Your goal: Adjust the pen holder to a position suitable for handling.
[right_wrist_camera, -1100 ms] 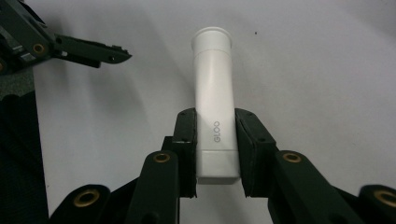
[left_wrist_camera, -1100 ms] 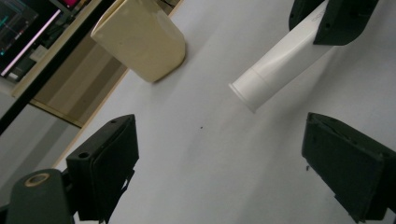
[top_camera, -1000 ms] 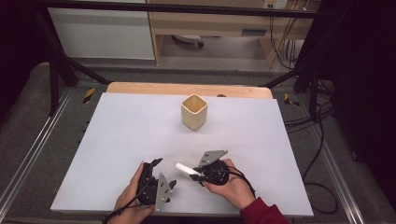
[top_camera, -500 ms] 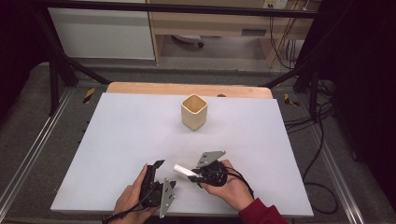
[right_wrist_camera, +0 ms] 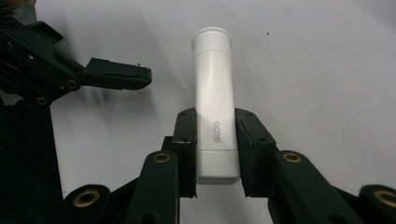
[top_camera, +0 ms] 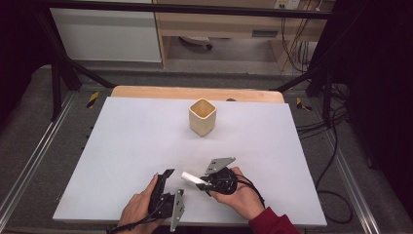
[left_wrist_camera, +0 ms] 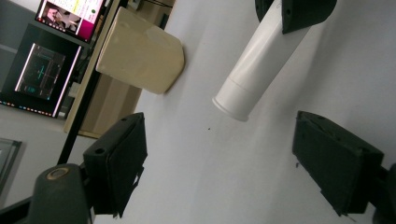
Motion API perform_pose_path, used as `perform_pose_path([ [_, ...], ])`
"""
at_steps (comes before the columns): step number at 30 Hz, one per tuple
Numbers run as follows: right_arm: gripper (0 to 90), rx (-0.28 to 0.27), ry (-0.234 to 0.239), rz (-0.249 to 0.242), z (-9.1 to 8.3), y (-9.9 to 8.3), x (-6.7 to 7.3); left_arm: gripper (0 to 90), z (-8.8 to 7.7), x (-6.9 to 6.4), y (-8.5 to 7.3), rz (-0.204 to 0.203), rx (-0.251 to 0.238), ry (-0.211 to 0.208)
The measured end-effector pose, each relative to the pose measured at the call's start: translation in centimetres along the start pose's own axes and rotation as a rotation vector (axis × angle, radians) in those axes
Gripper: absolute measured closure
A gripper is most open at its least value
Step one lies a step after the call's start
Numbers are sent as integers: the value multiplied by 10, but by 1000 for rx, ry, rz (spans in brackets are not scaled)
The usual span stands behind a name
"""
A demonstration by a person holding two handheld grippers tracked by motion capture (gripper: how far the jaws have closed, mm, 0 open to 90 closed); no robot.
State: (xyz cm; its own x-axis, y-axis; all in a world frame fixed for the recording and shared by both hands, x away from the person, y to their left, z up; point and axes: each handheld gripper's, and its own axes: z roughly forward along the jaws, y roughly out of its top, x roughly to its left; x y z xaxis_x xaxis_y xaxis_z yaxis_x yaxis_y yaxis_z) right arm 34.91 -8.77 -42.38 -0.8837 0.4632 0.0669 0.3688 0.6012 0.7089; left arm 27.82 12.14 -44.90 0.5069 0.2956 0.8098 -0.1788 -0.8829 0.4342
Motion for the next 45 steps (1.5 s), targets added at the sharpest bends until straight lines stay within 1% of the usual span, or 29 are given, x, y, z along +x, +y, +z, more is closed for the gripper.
perform_pose_path([
  [2, 712, 2, 2, -3, -1, 0, 1, 182, 1, 0, 0, 16, -3, 1],
  [5, 711, -5, -4, -3, -1, 1, 1, 189, 1, -1, 1, 46, 7, 4],
  [7, 712, -4, -3, -6, 0, 2, 2, 201, 0, -2, 0, 62, 12, 13],
  [10, 712, -4, 5, -12, 0, 3, 4, 212, 0, -2, 1, 72, 12, 15],
  [12, 711, -2, 3, -11, 1, 4, 5, 214, 0, -2, 1, 72, 10, 9],
  [13, 712, 0, -2, -18, 1, 4, 5, 215, 1, -2, 1, 70, 11, 5],
  [14, 712, 4, -8, -15, 1, 3, 5, 218, 1, -3, 0, 72, 12, 3],
  [17, 712, 2, -8, -9, 0, 3, 5, 233, 1, -4, 1, 87, 10, 3],
  [19, 712, -3, -6, -14, -1, 4, 5, 263, 0, -4, 1, 101, 5, 15],
  [23, 712, 0, -6, -13, -1, 4, 5, 279, 0, -4, 2, 133, 11, 30],
  [30, 711, -3, 5, -17, 1, 6, 9, 310, 0, -6, 3, 160, 9, 32],
  [32, 711, -1, 6, -17, 2, 6, 9, 317, 0, -7, 4, 173, 13, 29],
  [37, 711, -9, 23, -16, 5, 10, 11, 327, 2, -9, 4, 195, 9, 27],
  [39, 712, -9, 31, -23, 6, 12, 12, 330, 2, -10, 5, 206, 4, 31],
  [41, 712, -15, 37, -24, 5, 13, 13, 337, 2, -11, 6, 226, 2, 42],
  [45, 712, -26, 48, -26, 4, 17, 15, 358, 1, -11, 6, 245, 1, 65],
])
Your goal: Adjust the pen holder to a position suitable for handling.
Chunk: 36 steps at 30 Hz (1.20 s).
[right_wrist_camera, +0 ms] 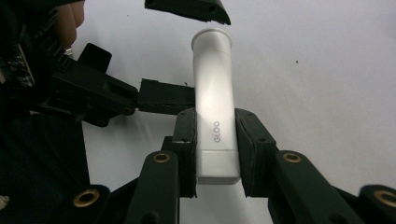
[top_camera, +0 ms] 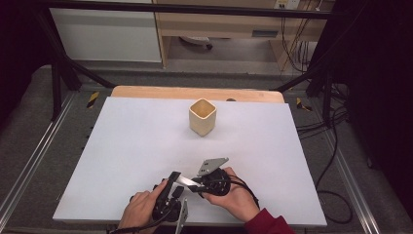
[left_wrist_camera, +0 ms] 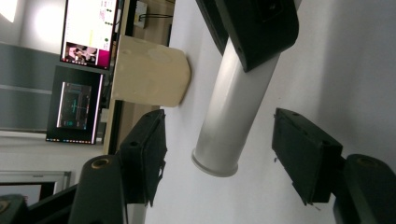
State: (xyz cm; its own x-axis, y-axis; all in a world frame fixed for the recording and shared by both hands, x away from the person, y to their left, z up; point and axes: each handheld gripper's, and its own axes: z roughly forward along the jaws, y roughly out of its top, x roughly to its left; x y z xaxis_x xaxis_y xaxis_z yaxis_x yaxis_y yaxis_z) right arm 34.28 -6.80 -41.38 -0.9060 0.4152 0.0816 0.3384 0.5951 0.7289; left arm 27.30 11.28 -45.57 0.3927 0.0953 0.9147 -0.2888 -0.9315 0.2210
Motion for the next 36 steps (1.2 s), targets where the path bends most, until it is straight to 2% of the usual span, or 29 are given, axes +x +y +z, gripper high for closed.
perform_pose_path([
  [7, 711, -7, 12, 0, 0, 2, -1, 395, 1, -2, 1, 25, 13, -5],
  [10, 712, -6, 16, 1, 0, 3, -1, 409, 0, -2, 2, 39, 4, 2],
  [16, 711, -1, 35, -24, 3, 7, 5, 467, -3, -2, 4, 61, -12, 25],
  [19, 711, 5, 30, -27, 4, 8, 8, 497, -3, -2, 4, 83, 2, 20],
  [23, 711, 3, 24, -31, 5, 8, 7, 516, -2, -2, 4, 79, 0, 17],
  [32, 711, 2, 23, -26, 5, 9, 6, 558, -3, -3, 3, 99, -12, 18],
  [36, 711, 1, 27, -26, 6, 9, 5, 567, -4, -2, 4, 119, -5, 12],
])
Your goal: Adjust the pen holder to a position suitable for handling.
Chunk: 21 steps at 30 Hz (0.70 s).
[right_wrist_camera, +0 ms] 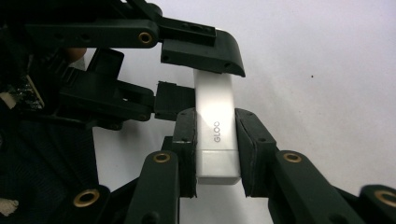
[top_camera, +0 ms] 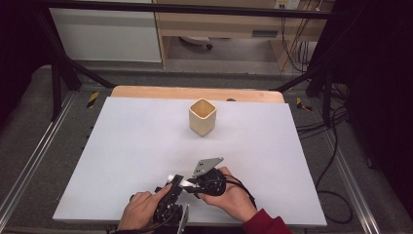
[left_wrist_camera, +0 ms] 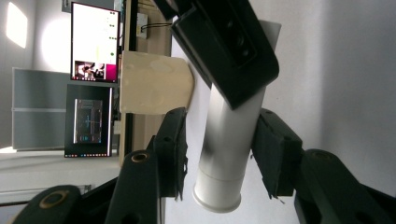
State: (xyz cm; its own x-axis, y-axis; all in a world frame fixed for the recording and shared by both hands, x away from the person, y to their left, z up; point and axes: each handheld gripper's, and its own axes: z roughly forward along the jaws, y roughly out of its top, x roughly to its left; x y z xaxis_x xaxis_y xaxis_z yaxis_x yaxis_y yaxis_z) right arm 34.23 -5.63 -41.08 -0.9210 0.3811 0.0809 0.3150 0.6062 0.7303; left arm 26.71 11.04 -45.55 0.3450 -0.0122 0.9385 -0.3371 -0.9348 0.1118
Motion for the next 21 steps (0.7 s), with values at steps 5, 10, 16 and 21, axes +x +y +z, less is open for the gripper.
perform_pose_path([
  [5, 711, -2, 0, 0, 1, 2, 2, 596, -1, 1, 0, 18, 14, -9],
  [10, 710, 0, 1, -2, 2, 2, 2, 643, 1, 0, -1, 9, 6, -22],
  [16, 709, -8, 6, 0, 1, 2, 3, 665, -3, 1, 1, 64, 30, -14],
  [21, 705, -20, 10, -1, -1, 2, 2, 683, -2, 0, 2, 69, 26, -7],
])
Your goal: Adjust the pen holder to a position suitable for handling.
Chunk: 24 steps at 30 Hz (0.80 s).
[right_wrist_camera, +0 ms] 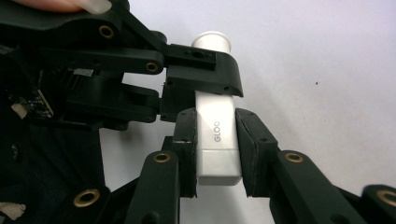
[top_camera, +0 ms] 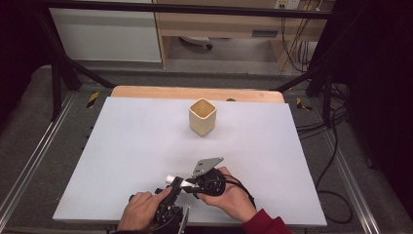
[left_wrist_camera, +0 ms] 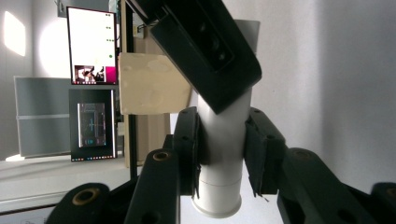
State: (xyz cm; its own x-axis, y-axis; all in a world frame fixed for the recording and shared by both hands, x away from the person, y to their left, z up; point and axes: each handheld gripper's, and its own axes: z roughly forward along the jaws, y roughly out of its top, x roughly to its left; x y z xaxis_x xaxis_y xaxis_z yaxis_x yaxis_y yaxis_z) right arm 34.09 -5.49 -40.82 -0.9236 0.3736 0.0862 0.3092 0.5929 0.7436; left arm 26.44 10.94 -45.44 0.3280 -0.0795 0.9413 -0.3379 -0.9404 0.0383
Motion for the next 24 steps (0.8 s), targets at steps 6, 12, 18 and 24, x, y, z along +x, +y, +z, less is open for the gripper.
perform_pose_path([
  [6, 663, 6, -9, 1, -2, -2, -1, 687, 0, 5, -5, -35, 10, 14],
  [12, 635, 6, -15, 9, -2, -4, -4, 688, 2, 9, -15, -74, 30, 23],
  [18, 529, 14, -50, 43, -3, -8, -9, 688, -2, 17, -23, -104, 54, 79],
  [24, 340, -6, -121, 76, -2, -13, -15, 688, -4, 25, -32, -234, 37, 66],
])
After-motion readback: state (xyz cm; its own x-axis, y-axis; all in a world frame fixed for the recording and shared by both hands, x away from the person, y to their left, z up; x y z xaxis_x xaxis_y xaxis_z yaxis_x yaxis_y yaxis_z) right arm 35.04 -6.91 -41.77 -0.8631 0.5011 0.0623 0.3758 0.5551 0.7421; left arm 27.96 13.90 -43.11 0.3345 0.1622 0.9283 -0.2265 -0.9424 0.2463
